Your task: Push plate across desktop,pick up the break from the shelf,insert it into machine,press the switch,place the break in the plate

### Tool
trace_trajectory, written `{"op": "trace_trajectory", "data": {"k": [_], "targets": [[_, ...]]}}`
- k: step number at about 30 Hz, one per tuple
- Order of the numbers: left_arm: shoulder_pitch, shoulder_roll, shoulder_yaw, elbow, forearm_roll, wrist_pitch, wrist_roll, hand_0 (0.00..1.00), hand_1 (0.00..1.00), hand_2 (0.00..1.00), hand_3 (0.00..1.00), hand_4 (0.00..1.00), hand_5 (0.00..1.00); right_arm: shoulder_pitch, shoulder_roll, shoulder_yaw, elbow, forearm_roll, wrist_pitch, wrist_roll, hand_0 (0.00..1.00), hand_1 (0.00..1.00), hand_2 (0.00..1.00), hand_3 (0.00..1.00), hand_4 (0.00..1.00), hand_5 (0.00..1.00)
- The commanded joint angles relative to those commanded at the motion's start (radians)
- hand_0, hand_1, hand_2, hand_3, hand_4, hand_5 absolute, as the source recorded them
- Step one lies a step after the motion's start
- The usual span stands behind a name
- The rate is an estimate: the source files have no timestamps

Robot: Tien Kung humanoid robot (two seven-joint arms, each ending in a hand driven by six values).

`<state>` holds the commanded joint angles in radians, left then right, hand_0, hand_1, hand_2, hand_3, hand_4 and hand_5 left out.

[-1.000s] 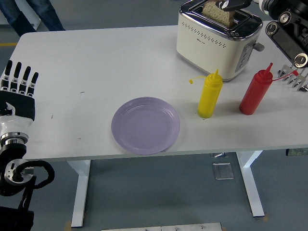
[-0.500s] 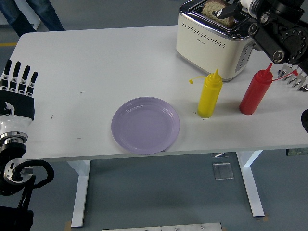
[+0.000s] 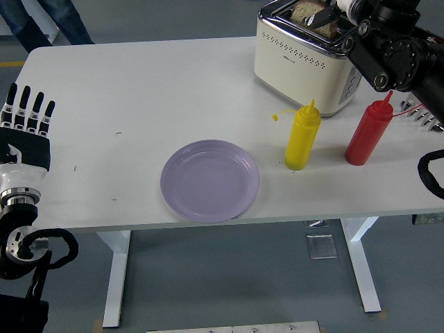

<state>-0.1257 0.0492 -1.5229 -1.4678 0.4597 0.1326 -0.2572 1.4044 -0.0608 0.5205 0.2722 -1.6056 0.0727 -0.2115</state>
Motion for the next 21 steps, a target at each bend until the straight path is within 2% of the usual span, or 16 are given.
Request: {"op": "trace_trajectory", "data": {"k": [3,4,9,10,13,15,16,21], "targets": [[-0.001,0.000,-0.001,0.000,0.000,0.000,0.000,0.837,0.834,0.864,0.823,0.556,0.998,0.005,0.013,-0.022,-0.015,0.006,-0.005,0.002,0.514,0.578,0.586,0.717,0.713,0.389],[-0.001,0.000,-0.001,0.000,0.000,0.000,0.000,0.837,0.834,0.865,0.824,0.556,0.998,0.007,0.019,-0.033,-0.021,0.009,-0.009,0.004,0.455,0.534,0.548,0.695,0.694,0.365],[-0.002,0.000,-0.002,0.000,0.000,0.000,0.000,0.837,0.834,0.865,0.824,0.556,0.998,0.014,0.043,-0.080,-0.036,0.022,-0.028,0.010,0.455,0.534,0.548,0.695,0.694,0.365],[-0.003,0.000,-0.001,0.000,0.000,0.000,0.000,0.838,0.834,0.865,0.823,0.556,0.998,0.015,0.047,-0.088,-0.037,0.023,-0.031,0.011,0.413,0.498,0.519,0.658,0.644,0.309],[-0.005,-0.001,0.001,0.001,0.000,0.000,0.000,0.838,0.834,0.865,0.823,0.556,0.998,0.019,0.060,-0.111,-0.043,0.026,-0.046,0.013,0.413,0.498,0.519,0.658,0.644,0.309],[-0.006,-0.001,0.001,0.001,0.000,0.000,0.000,0.838,0.834,0.865,0.823,0.556,0.998,0.021,0.061,-0.120,-0.044,0.025,-0.056,0.015,0.413,0.498,0.519,0.658,0.644,0.309],[-0.007,-0.001,0.001,0.001,0.000,0.000,0.000,0.837,0.834,0.865,0.823,0.556,0.998,0.021,0.061,-0.123,-0.044,0.025,-0.059,0.016,0.395,0.479,0.505,0.637,0.595,0.268],[-0.007,-0.001,-0.002,0.002,0.000,0.000,0.000,0.837,0.834,0.865,0.823,0.556,0.998,0.024,0.061,-0.137,-0.047,0.023,-0.078,0.017,0.395,0.479,0.505,0.637,0.595,0.268]]}}
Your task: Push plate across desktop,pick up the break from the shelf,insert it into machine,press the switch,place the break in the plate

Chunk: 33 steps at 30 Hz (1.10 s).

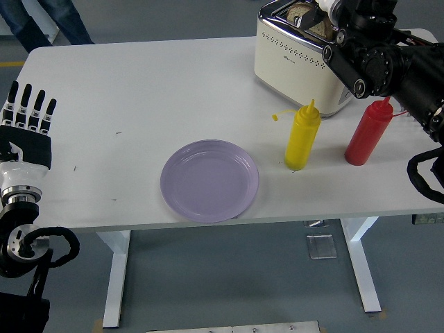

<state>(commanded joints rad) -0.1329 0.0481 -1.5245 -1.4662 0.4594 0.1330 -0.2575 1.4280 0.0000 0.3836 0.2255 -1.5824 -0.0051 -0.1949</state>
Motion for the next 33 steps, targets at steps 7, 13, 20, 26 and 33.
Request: {"op": "trace_trajectory", "data": {"k": [7,13,20,26,33], "targets": [[0.000,0.000,-0.003,0.000,0.000,0.000,-0.001,0.836,0.835,0.865,0.822,0.556,0.998,-0.006,0.000,-0.026,-0.006,0.013,-0.003,0.001,0.313,0.411,0.476,0.556,0.430,0.137],[-0.001,0.000,-0.004,0.001,0.000,0.000,0.000,0.836,0.834,0.864,0.821,0.556,0.998,-0.010,0.000,-0.045,-0.009,0.028,0.007,0.002,0.304,0.405,0.472,0.546,0.423,0.127],[-0.001,-0.001,-0.003,0.001,-0.001,0.000,-0.001,0.835,0.834,0.865,0.821,0.557,0.998,-0.011,0.000,-0.049,-0.007,0.028,0.002,0.003,0.283,0.389,0.459,0.524,0.402,0.130],[0.001,0.000,-0.003,0.001,-0.001,0.000,-0.001,0.834,0.832,0.864,0.821,0.558,0.998,-0.016,0.000,-0.004,0.005,-0.008,-0.014,0.005,0.275,0.380,0.445,0.515,0.367,0.125],[0.007,0.002,-0.004,0.000,0.000,0.001,-0.001,0.834,0.831,0.864,0.820,0.558,0.998,-0.016,-0.039,0.115,0.047,-0.112,-0.039,0.015,0.275,0.373,0.443,0.511,0.354,0.128]]}}
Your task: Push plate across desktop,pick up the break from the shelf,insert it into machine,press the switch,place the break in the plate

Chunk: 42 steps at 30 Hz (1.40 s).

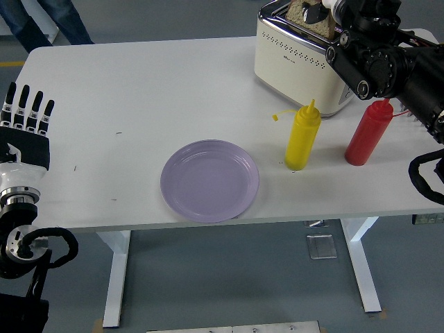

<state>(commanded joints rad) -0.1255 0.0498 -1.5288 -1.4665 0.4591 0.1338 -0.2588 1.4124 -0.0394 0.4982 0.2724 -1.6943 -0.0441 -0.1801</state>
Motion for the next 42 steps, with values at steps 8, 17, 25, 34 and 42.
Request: {"op": "trace_trajectory", "data": {"k": [8,17,25,34,42], "targets": [[0.004,0.003,0.001,-0.001,0.000,0.000,0.000,0.834,0.831,0.864,0.820,0.560,0.998,0.012,-0.078,0.156,0.090,-0.137,-0.035,0.007,0.281,0.372,0.439,0.505,0.333,0.120],[0.008,0.005,0.002,-0.002,0.000,0.000,0.000,0.834,0.832,0.863,0.820,0.561,0.998,0.022,-0.174,0.288,0.268,-0.240,-0.059,-0.006,0.286,0.369,0.437,0.498,0.316,0.110],[0.009,0.005,-0.001,-0.003,0.000,0.001,0.000,0.833,0.832,0.863,0.820,0.560,0.998,0.009,-0.229,0.293,0.479,-0.170,-0.024,-0.053,0.284,0.368,0.435,0.497,0.306,0.110],[0.007,0.004,-0.002,-0.004,0.000,0.001,0.000,0.834,0.832,0.862,0.819,0.558,0.998,0.003,-0.241,0.159,0.703,0.015,0.096,-0.135,0.280,0.367,0.436,0.496,0.294,0.112],[0.006,0.002,-0.005,-0.004,0.000,0.001,0.000,0.831,0.832,0.861,0.817,0.559,0.998,-0.002,-0.222,0.002,0.891,0.227,0.205,-0.177,0.270,0.365,0.429,0.494,0.261,0.120]]}}
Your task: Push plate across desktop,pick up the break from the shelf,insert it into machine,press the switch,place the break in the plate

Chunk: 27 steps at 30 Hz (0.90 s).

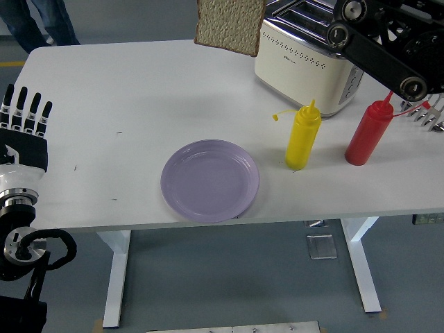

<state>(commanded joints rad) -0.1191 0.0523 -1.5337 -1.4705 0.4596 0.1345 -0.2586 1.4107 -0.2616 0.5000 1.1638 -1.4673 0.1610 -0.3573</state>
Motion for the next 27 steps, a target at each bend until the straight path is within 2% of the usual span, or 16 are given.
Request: {"op": "trace_trajectory", "data": {"k": [7,12,19,27], "targets": [[-0.001,-0.002,-0.006,0.000,0.001,0.001,0.000,0.829,0.830,0.858,0.815,0.559,0.998,-0.027,0.013,-0.153,0.136,0.166,0.054,-0.005,0.270,0.364,0.428,0.493,0.257,0.120],[-0.002,-0.002,-0.008,0.000,0.001,0.001,0.000,0.828,0.825,0.856,0.814,0.559,0.998,-0.050,0.024,-0.255,0.171,0.242,0.059,0.001,0.270,0.362,0.426,0.492,0.253,0.121],[-0.005,-0.006,-0.006,0.001,0.000,0.001,0.000,0.826,0.824,0.857,0.814,0.556,0.998,-0.089,0.051,-0.326,0.150,0.253,0.031,0.030,0.269,0.360,0.422,0.482,0.255,0.114],[-0.004,-0.008,-0.002,0.001,0.000,0.001,-0.001,0.826,0.827,0.857,0.814,0.556,0.998,-0.126,0.069,-0.347,0.068,0.244,-0.009,0.058,0.272,0.360,0.420,0.472,0.256,0.107]]}}
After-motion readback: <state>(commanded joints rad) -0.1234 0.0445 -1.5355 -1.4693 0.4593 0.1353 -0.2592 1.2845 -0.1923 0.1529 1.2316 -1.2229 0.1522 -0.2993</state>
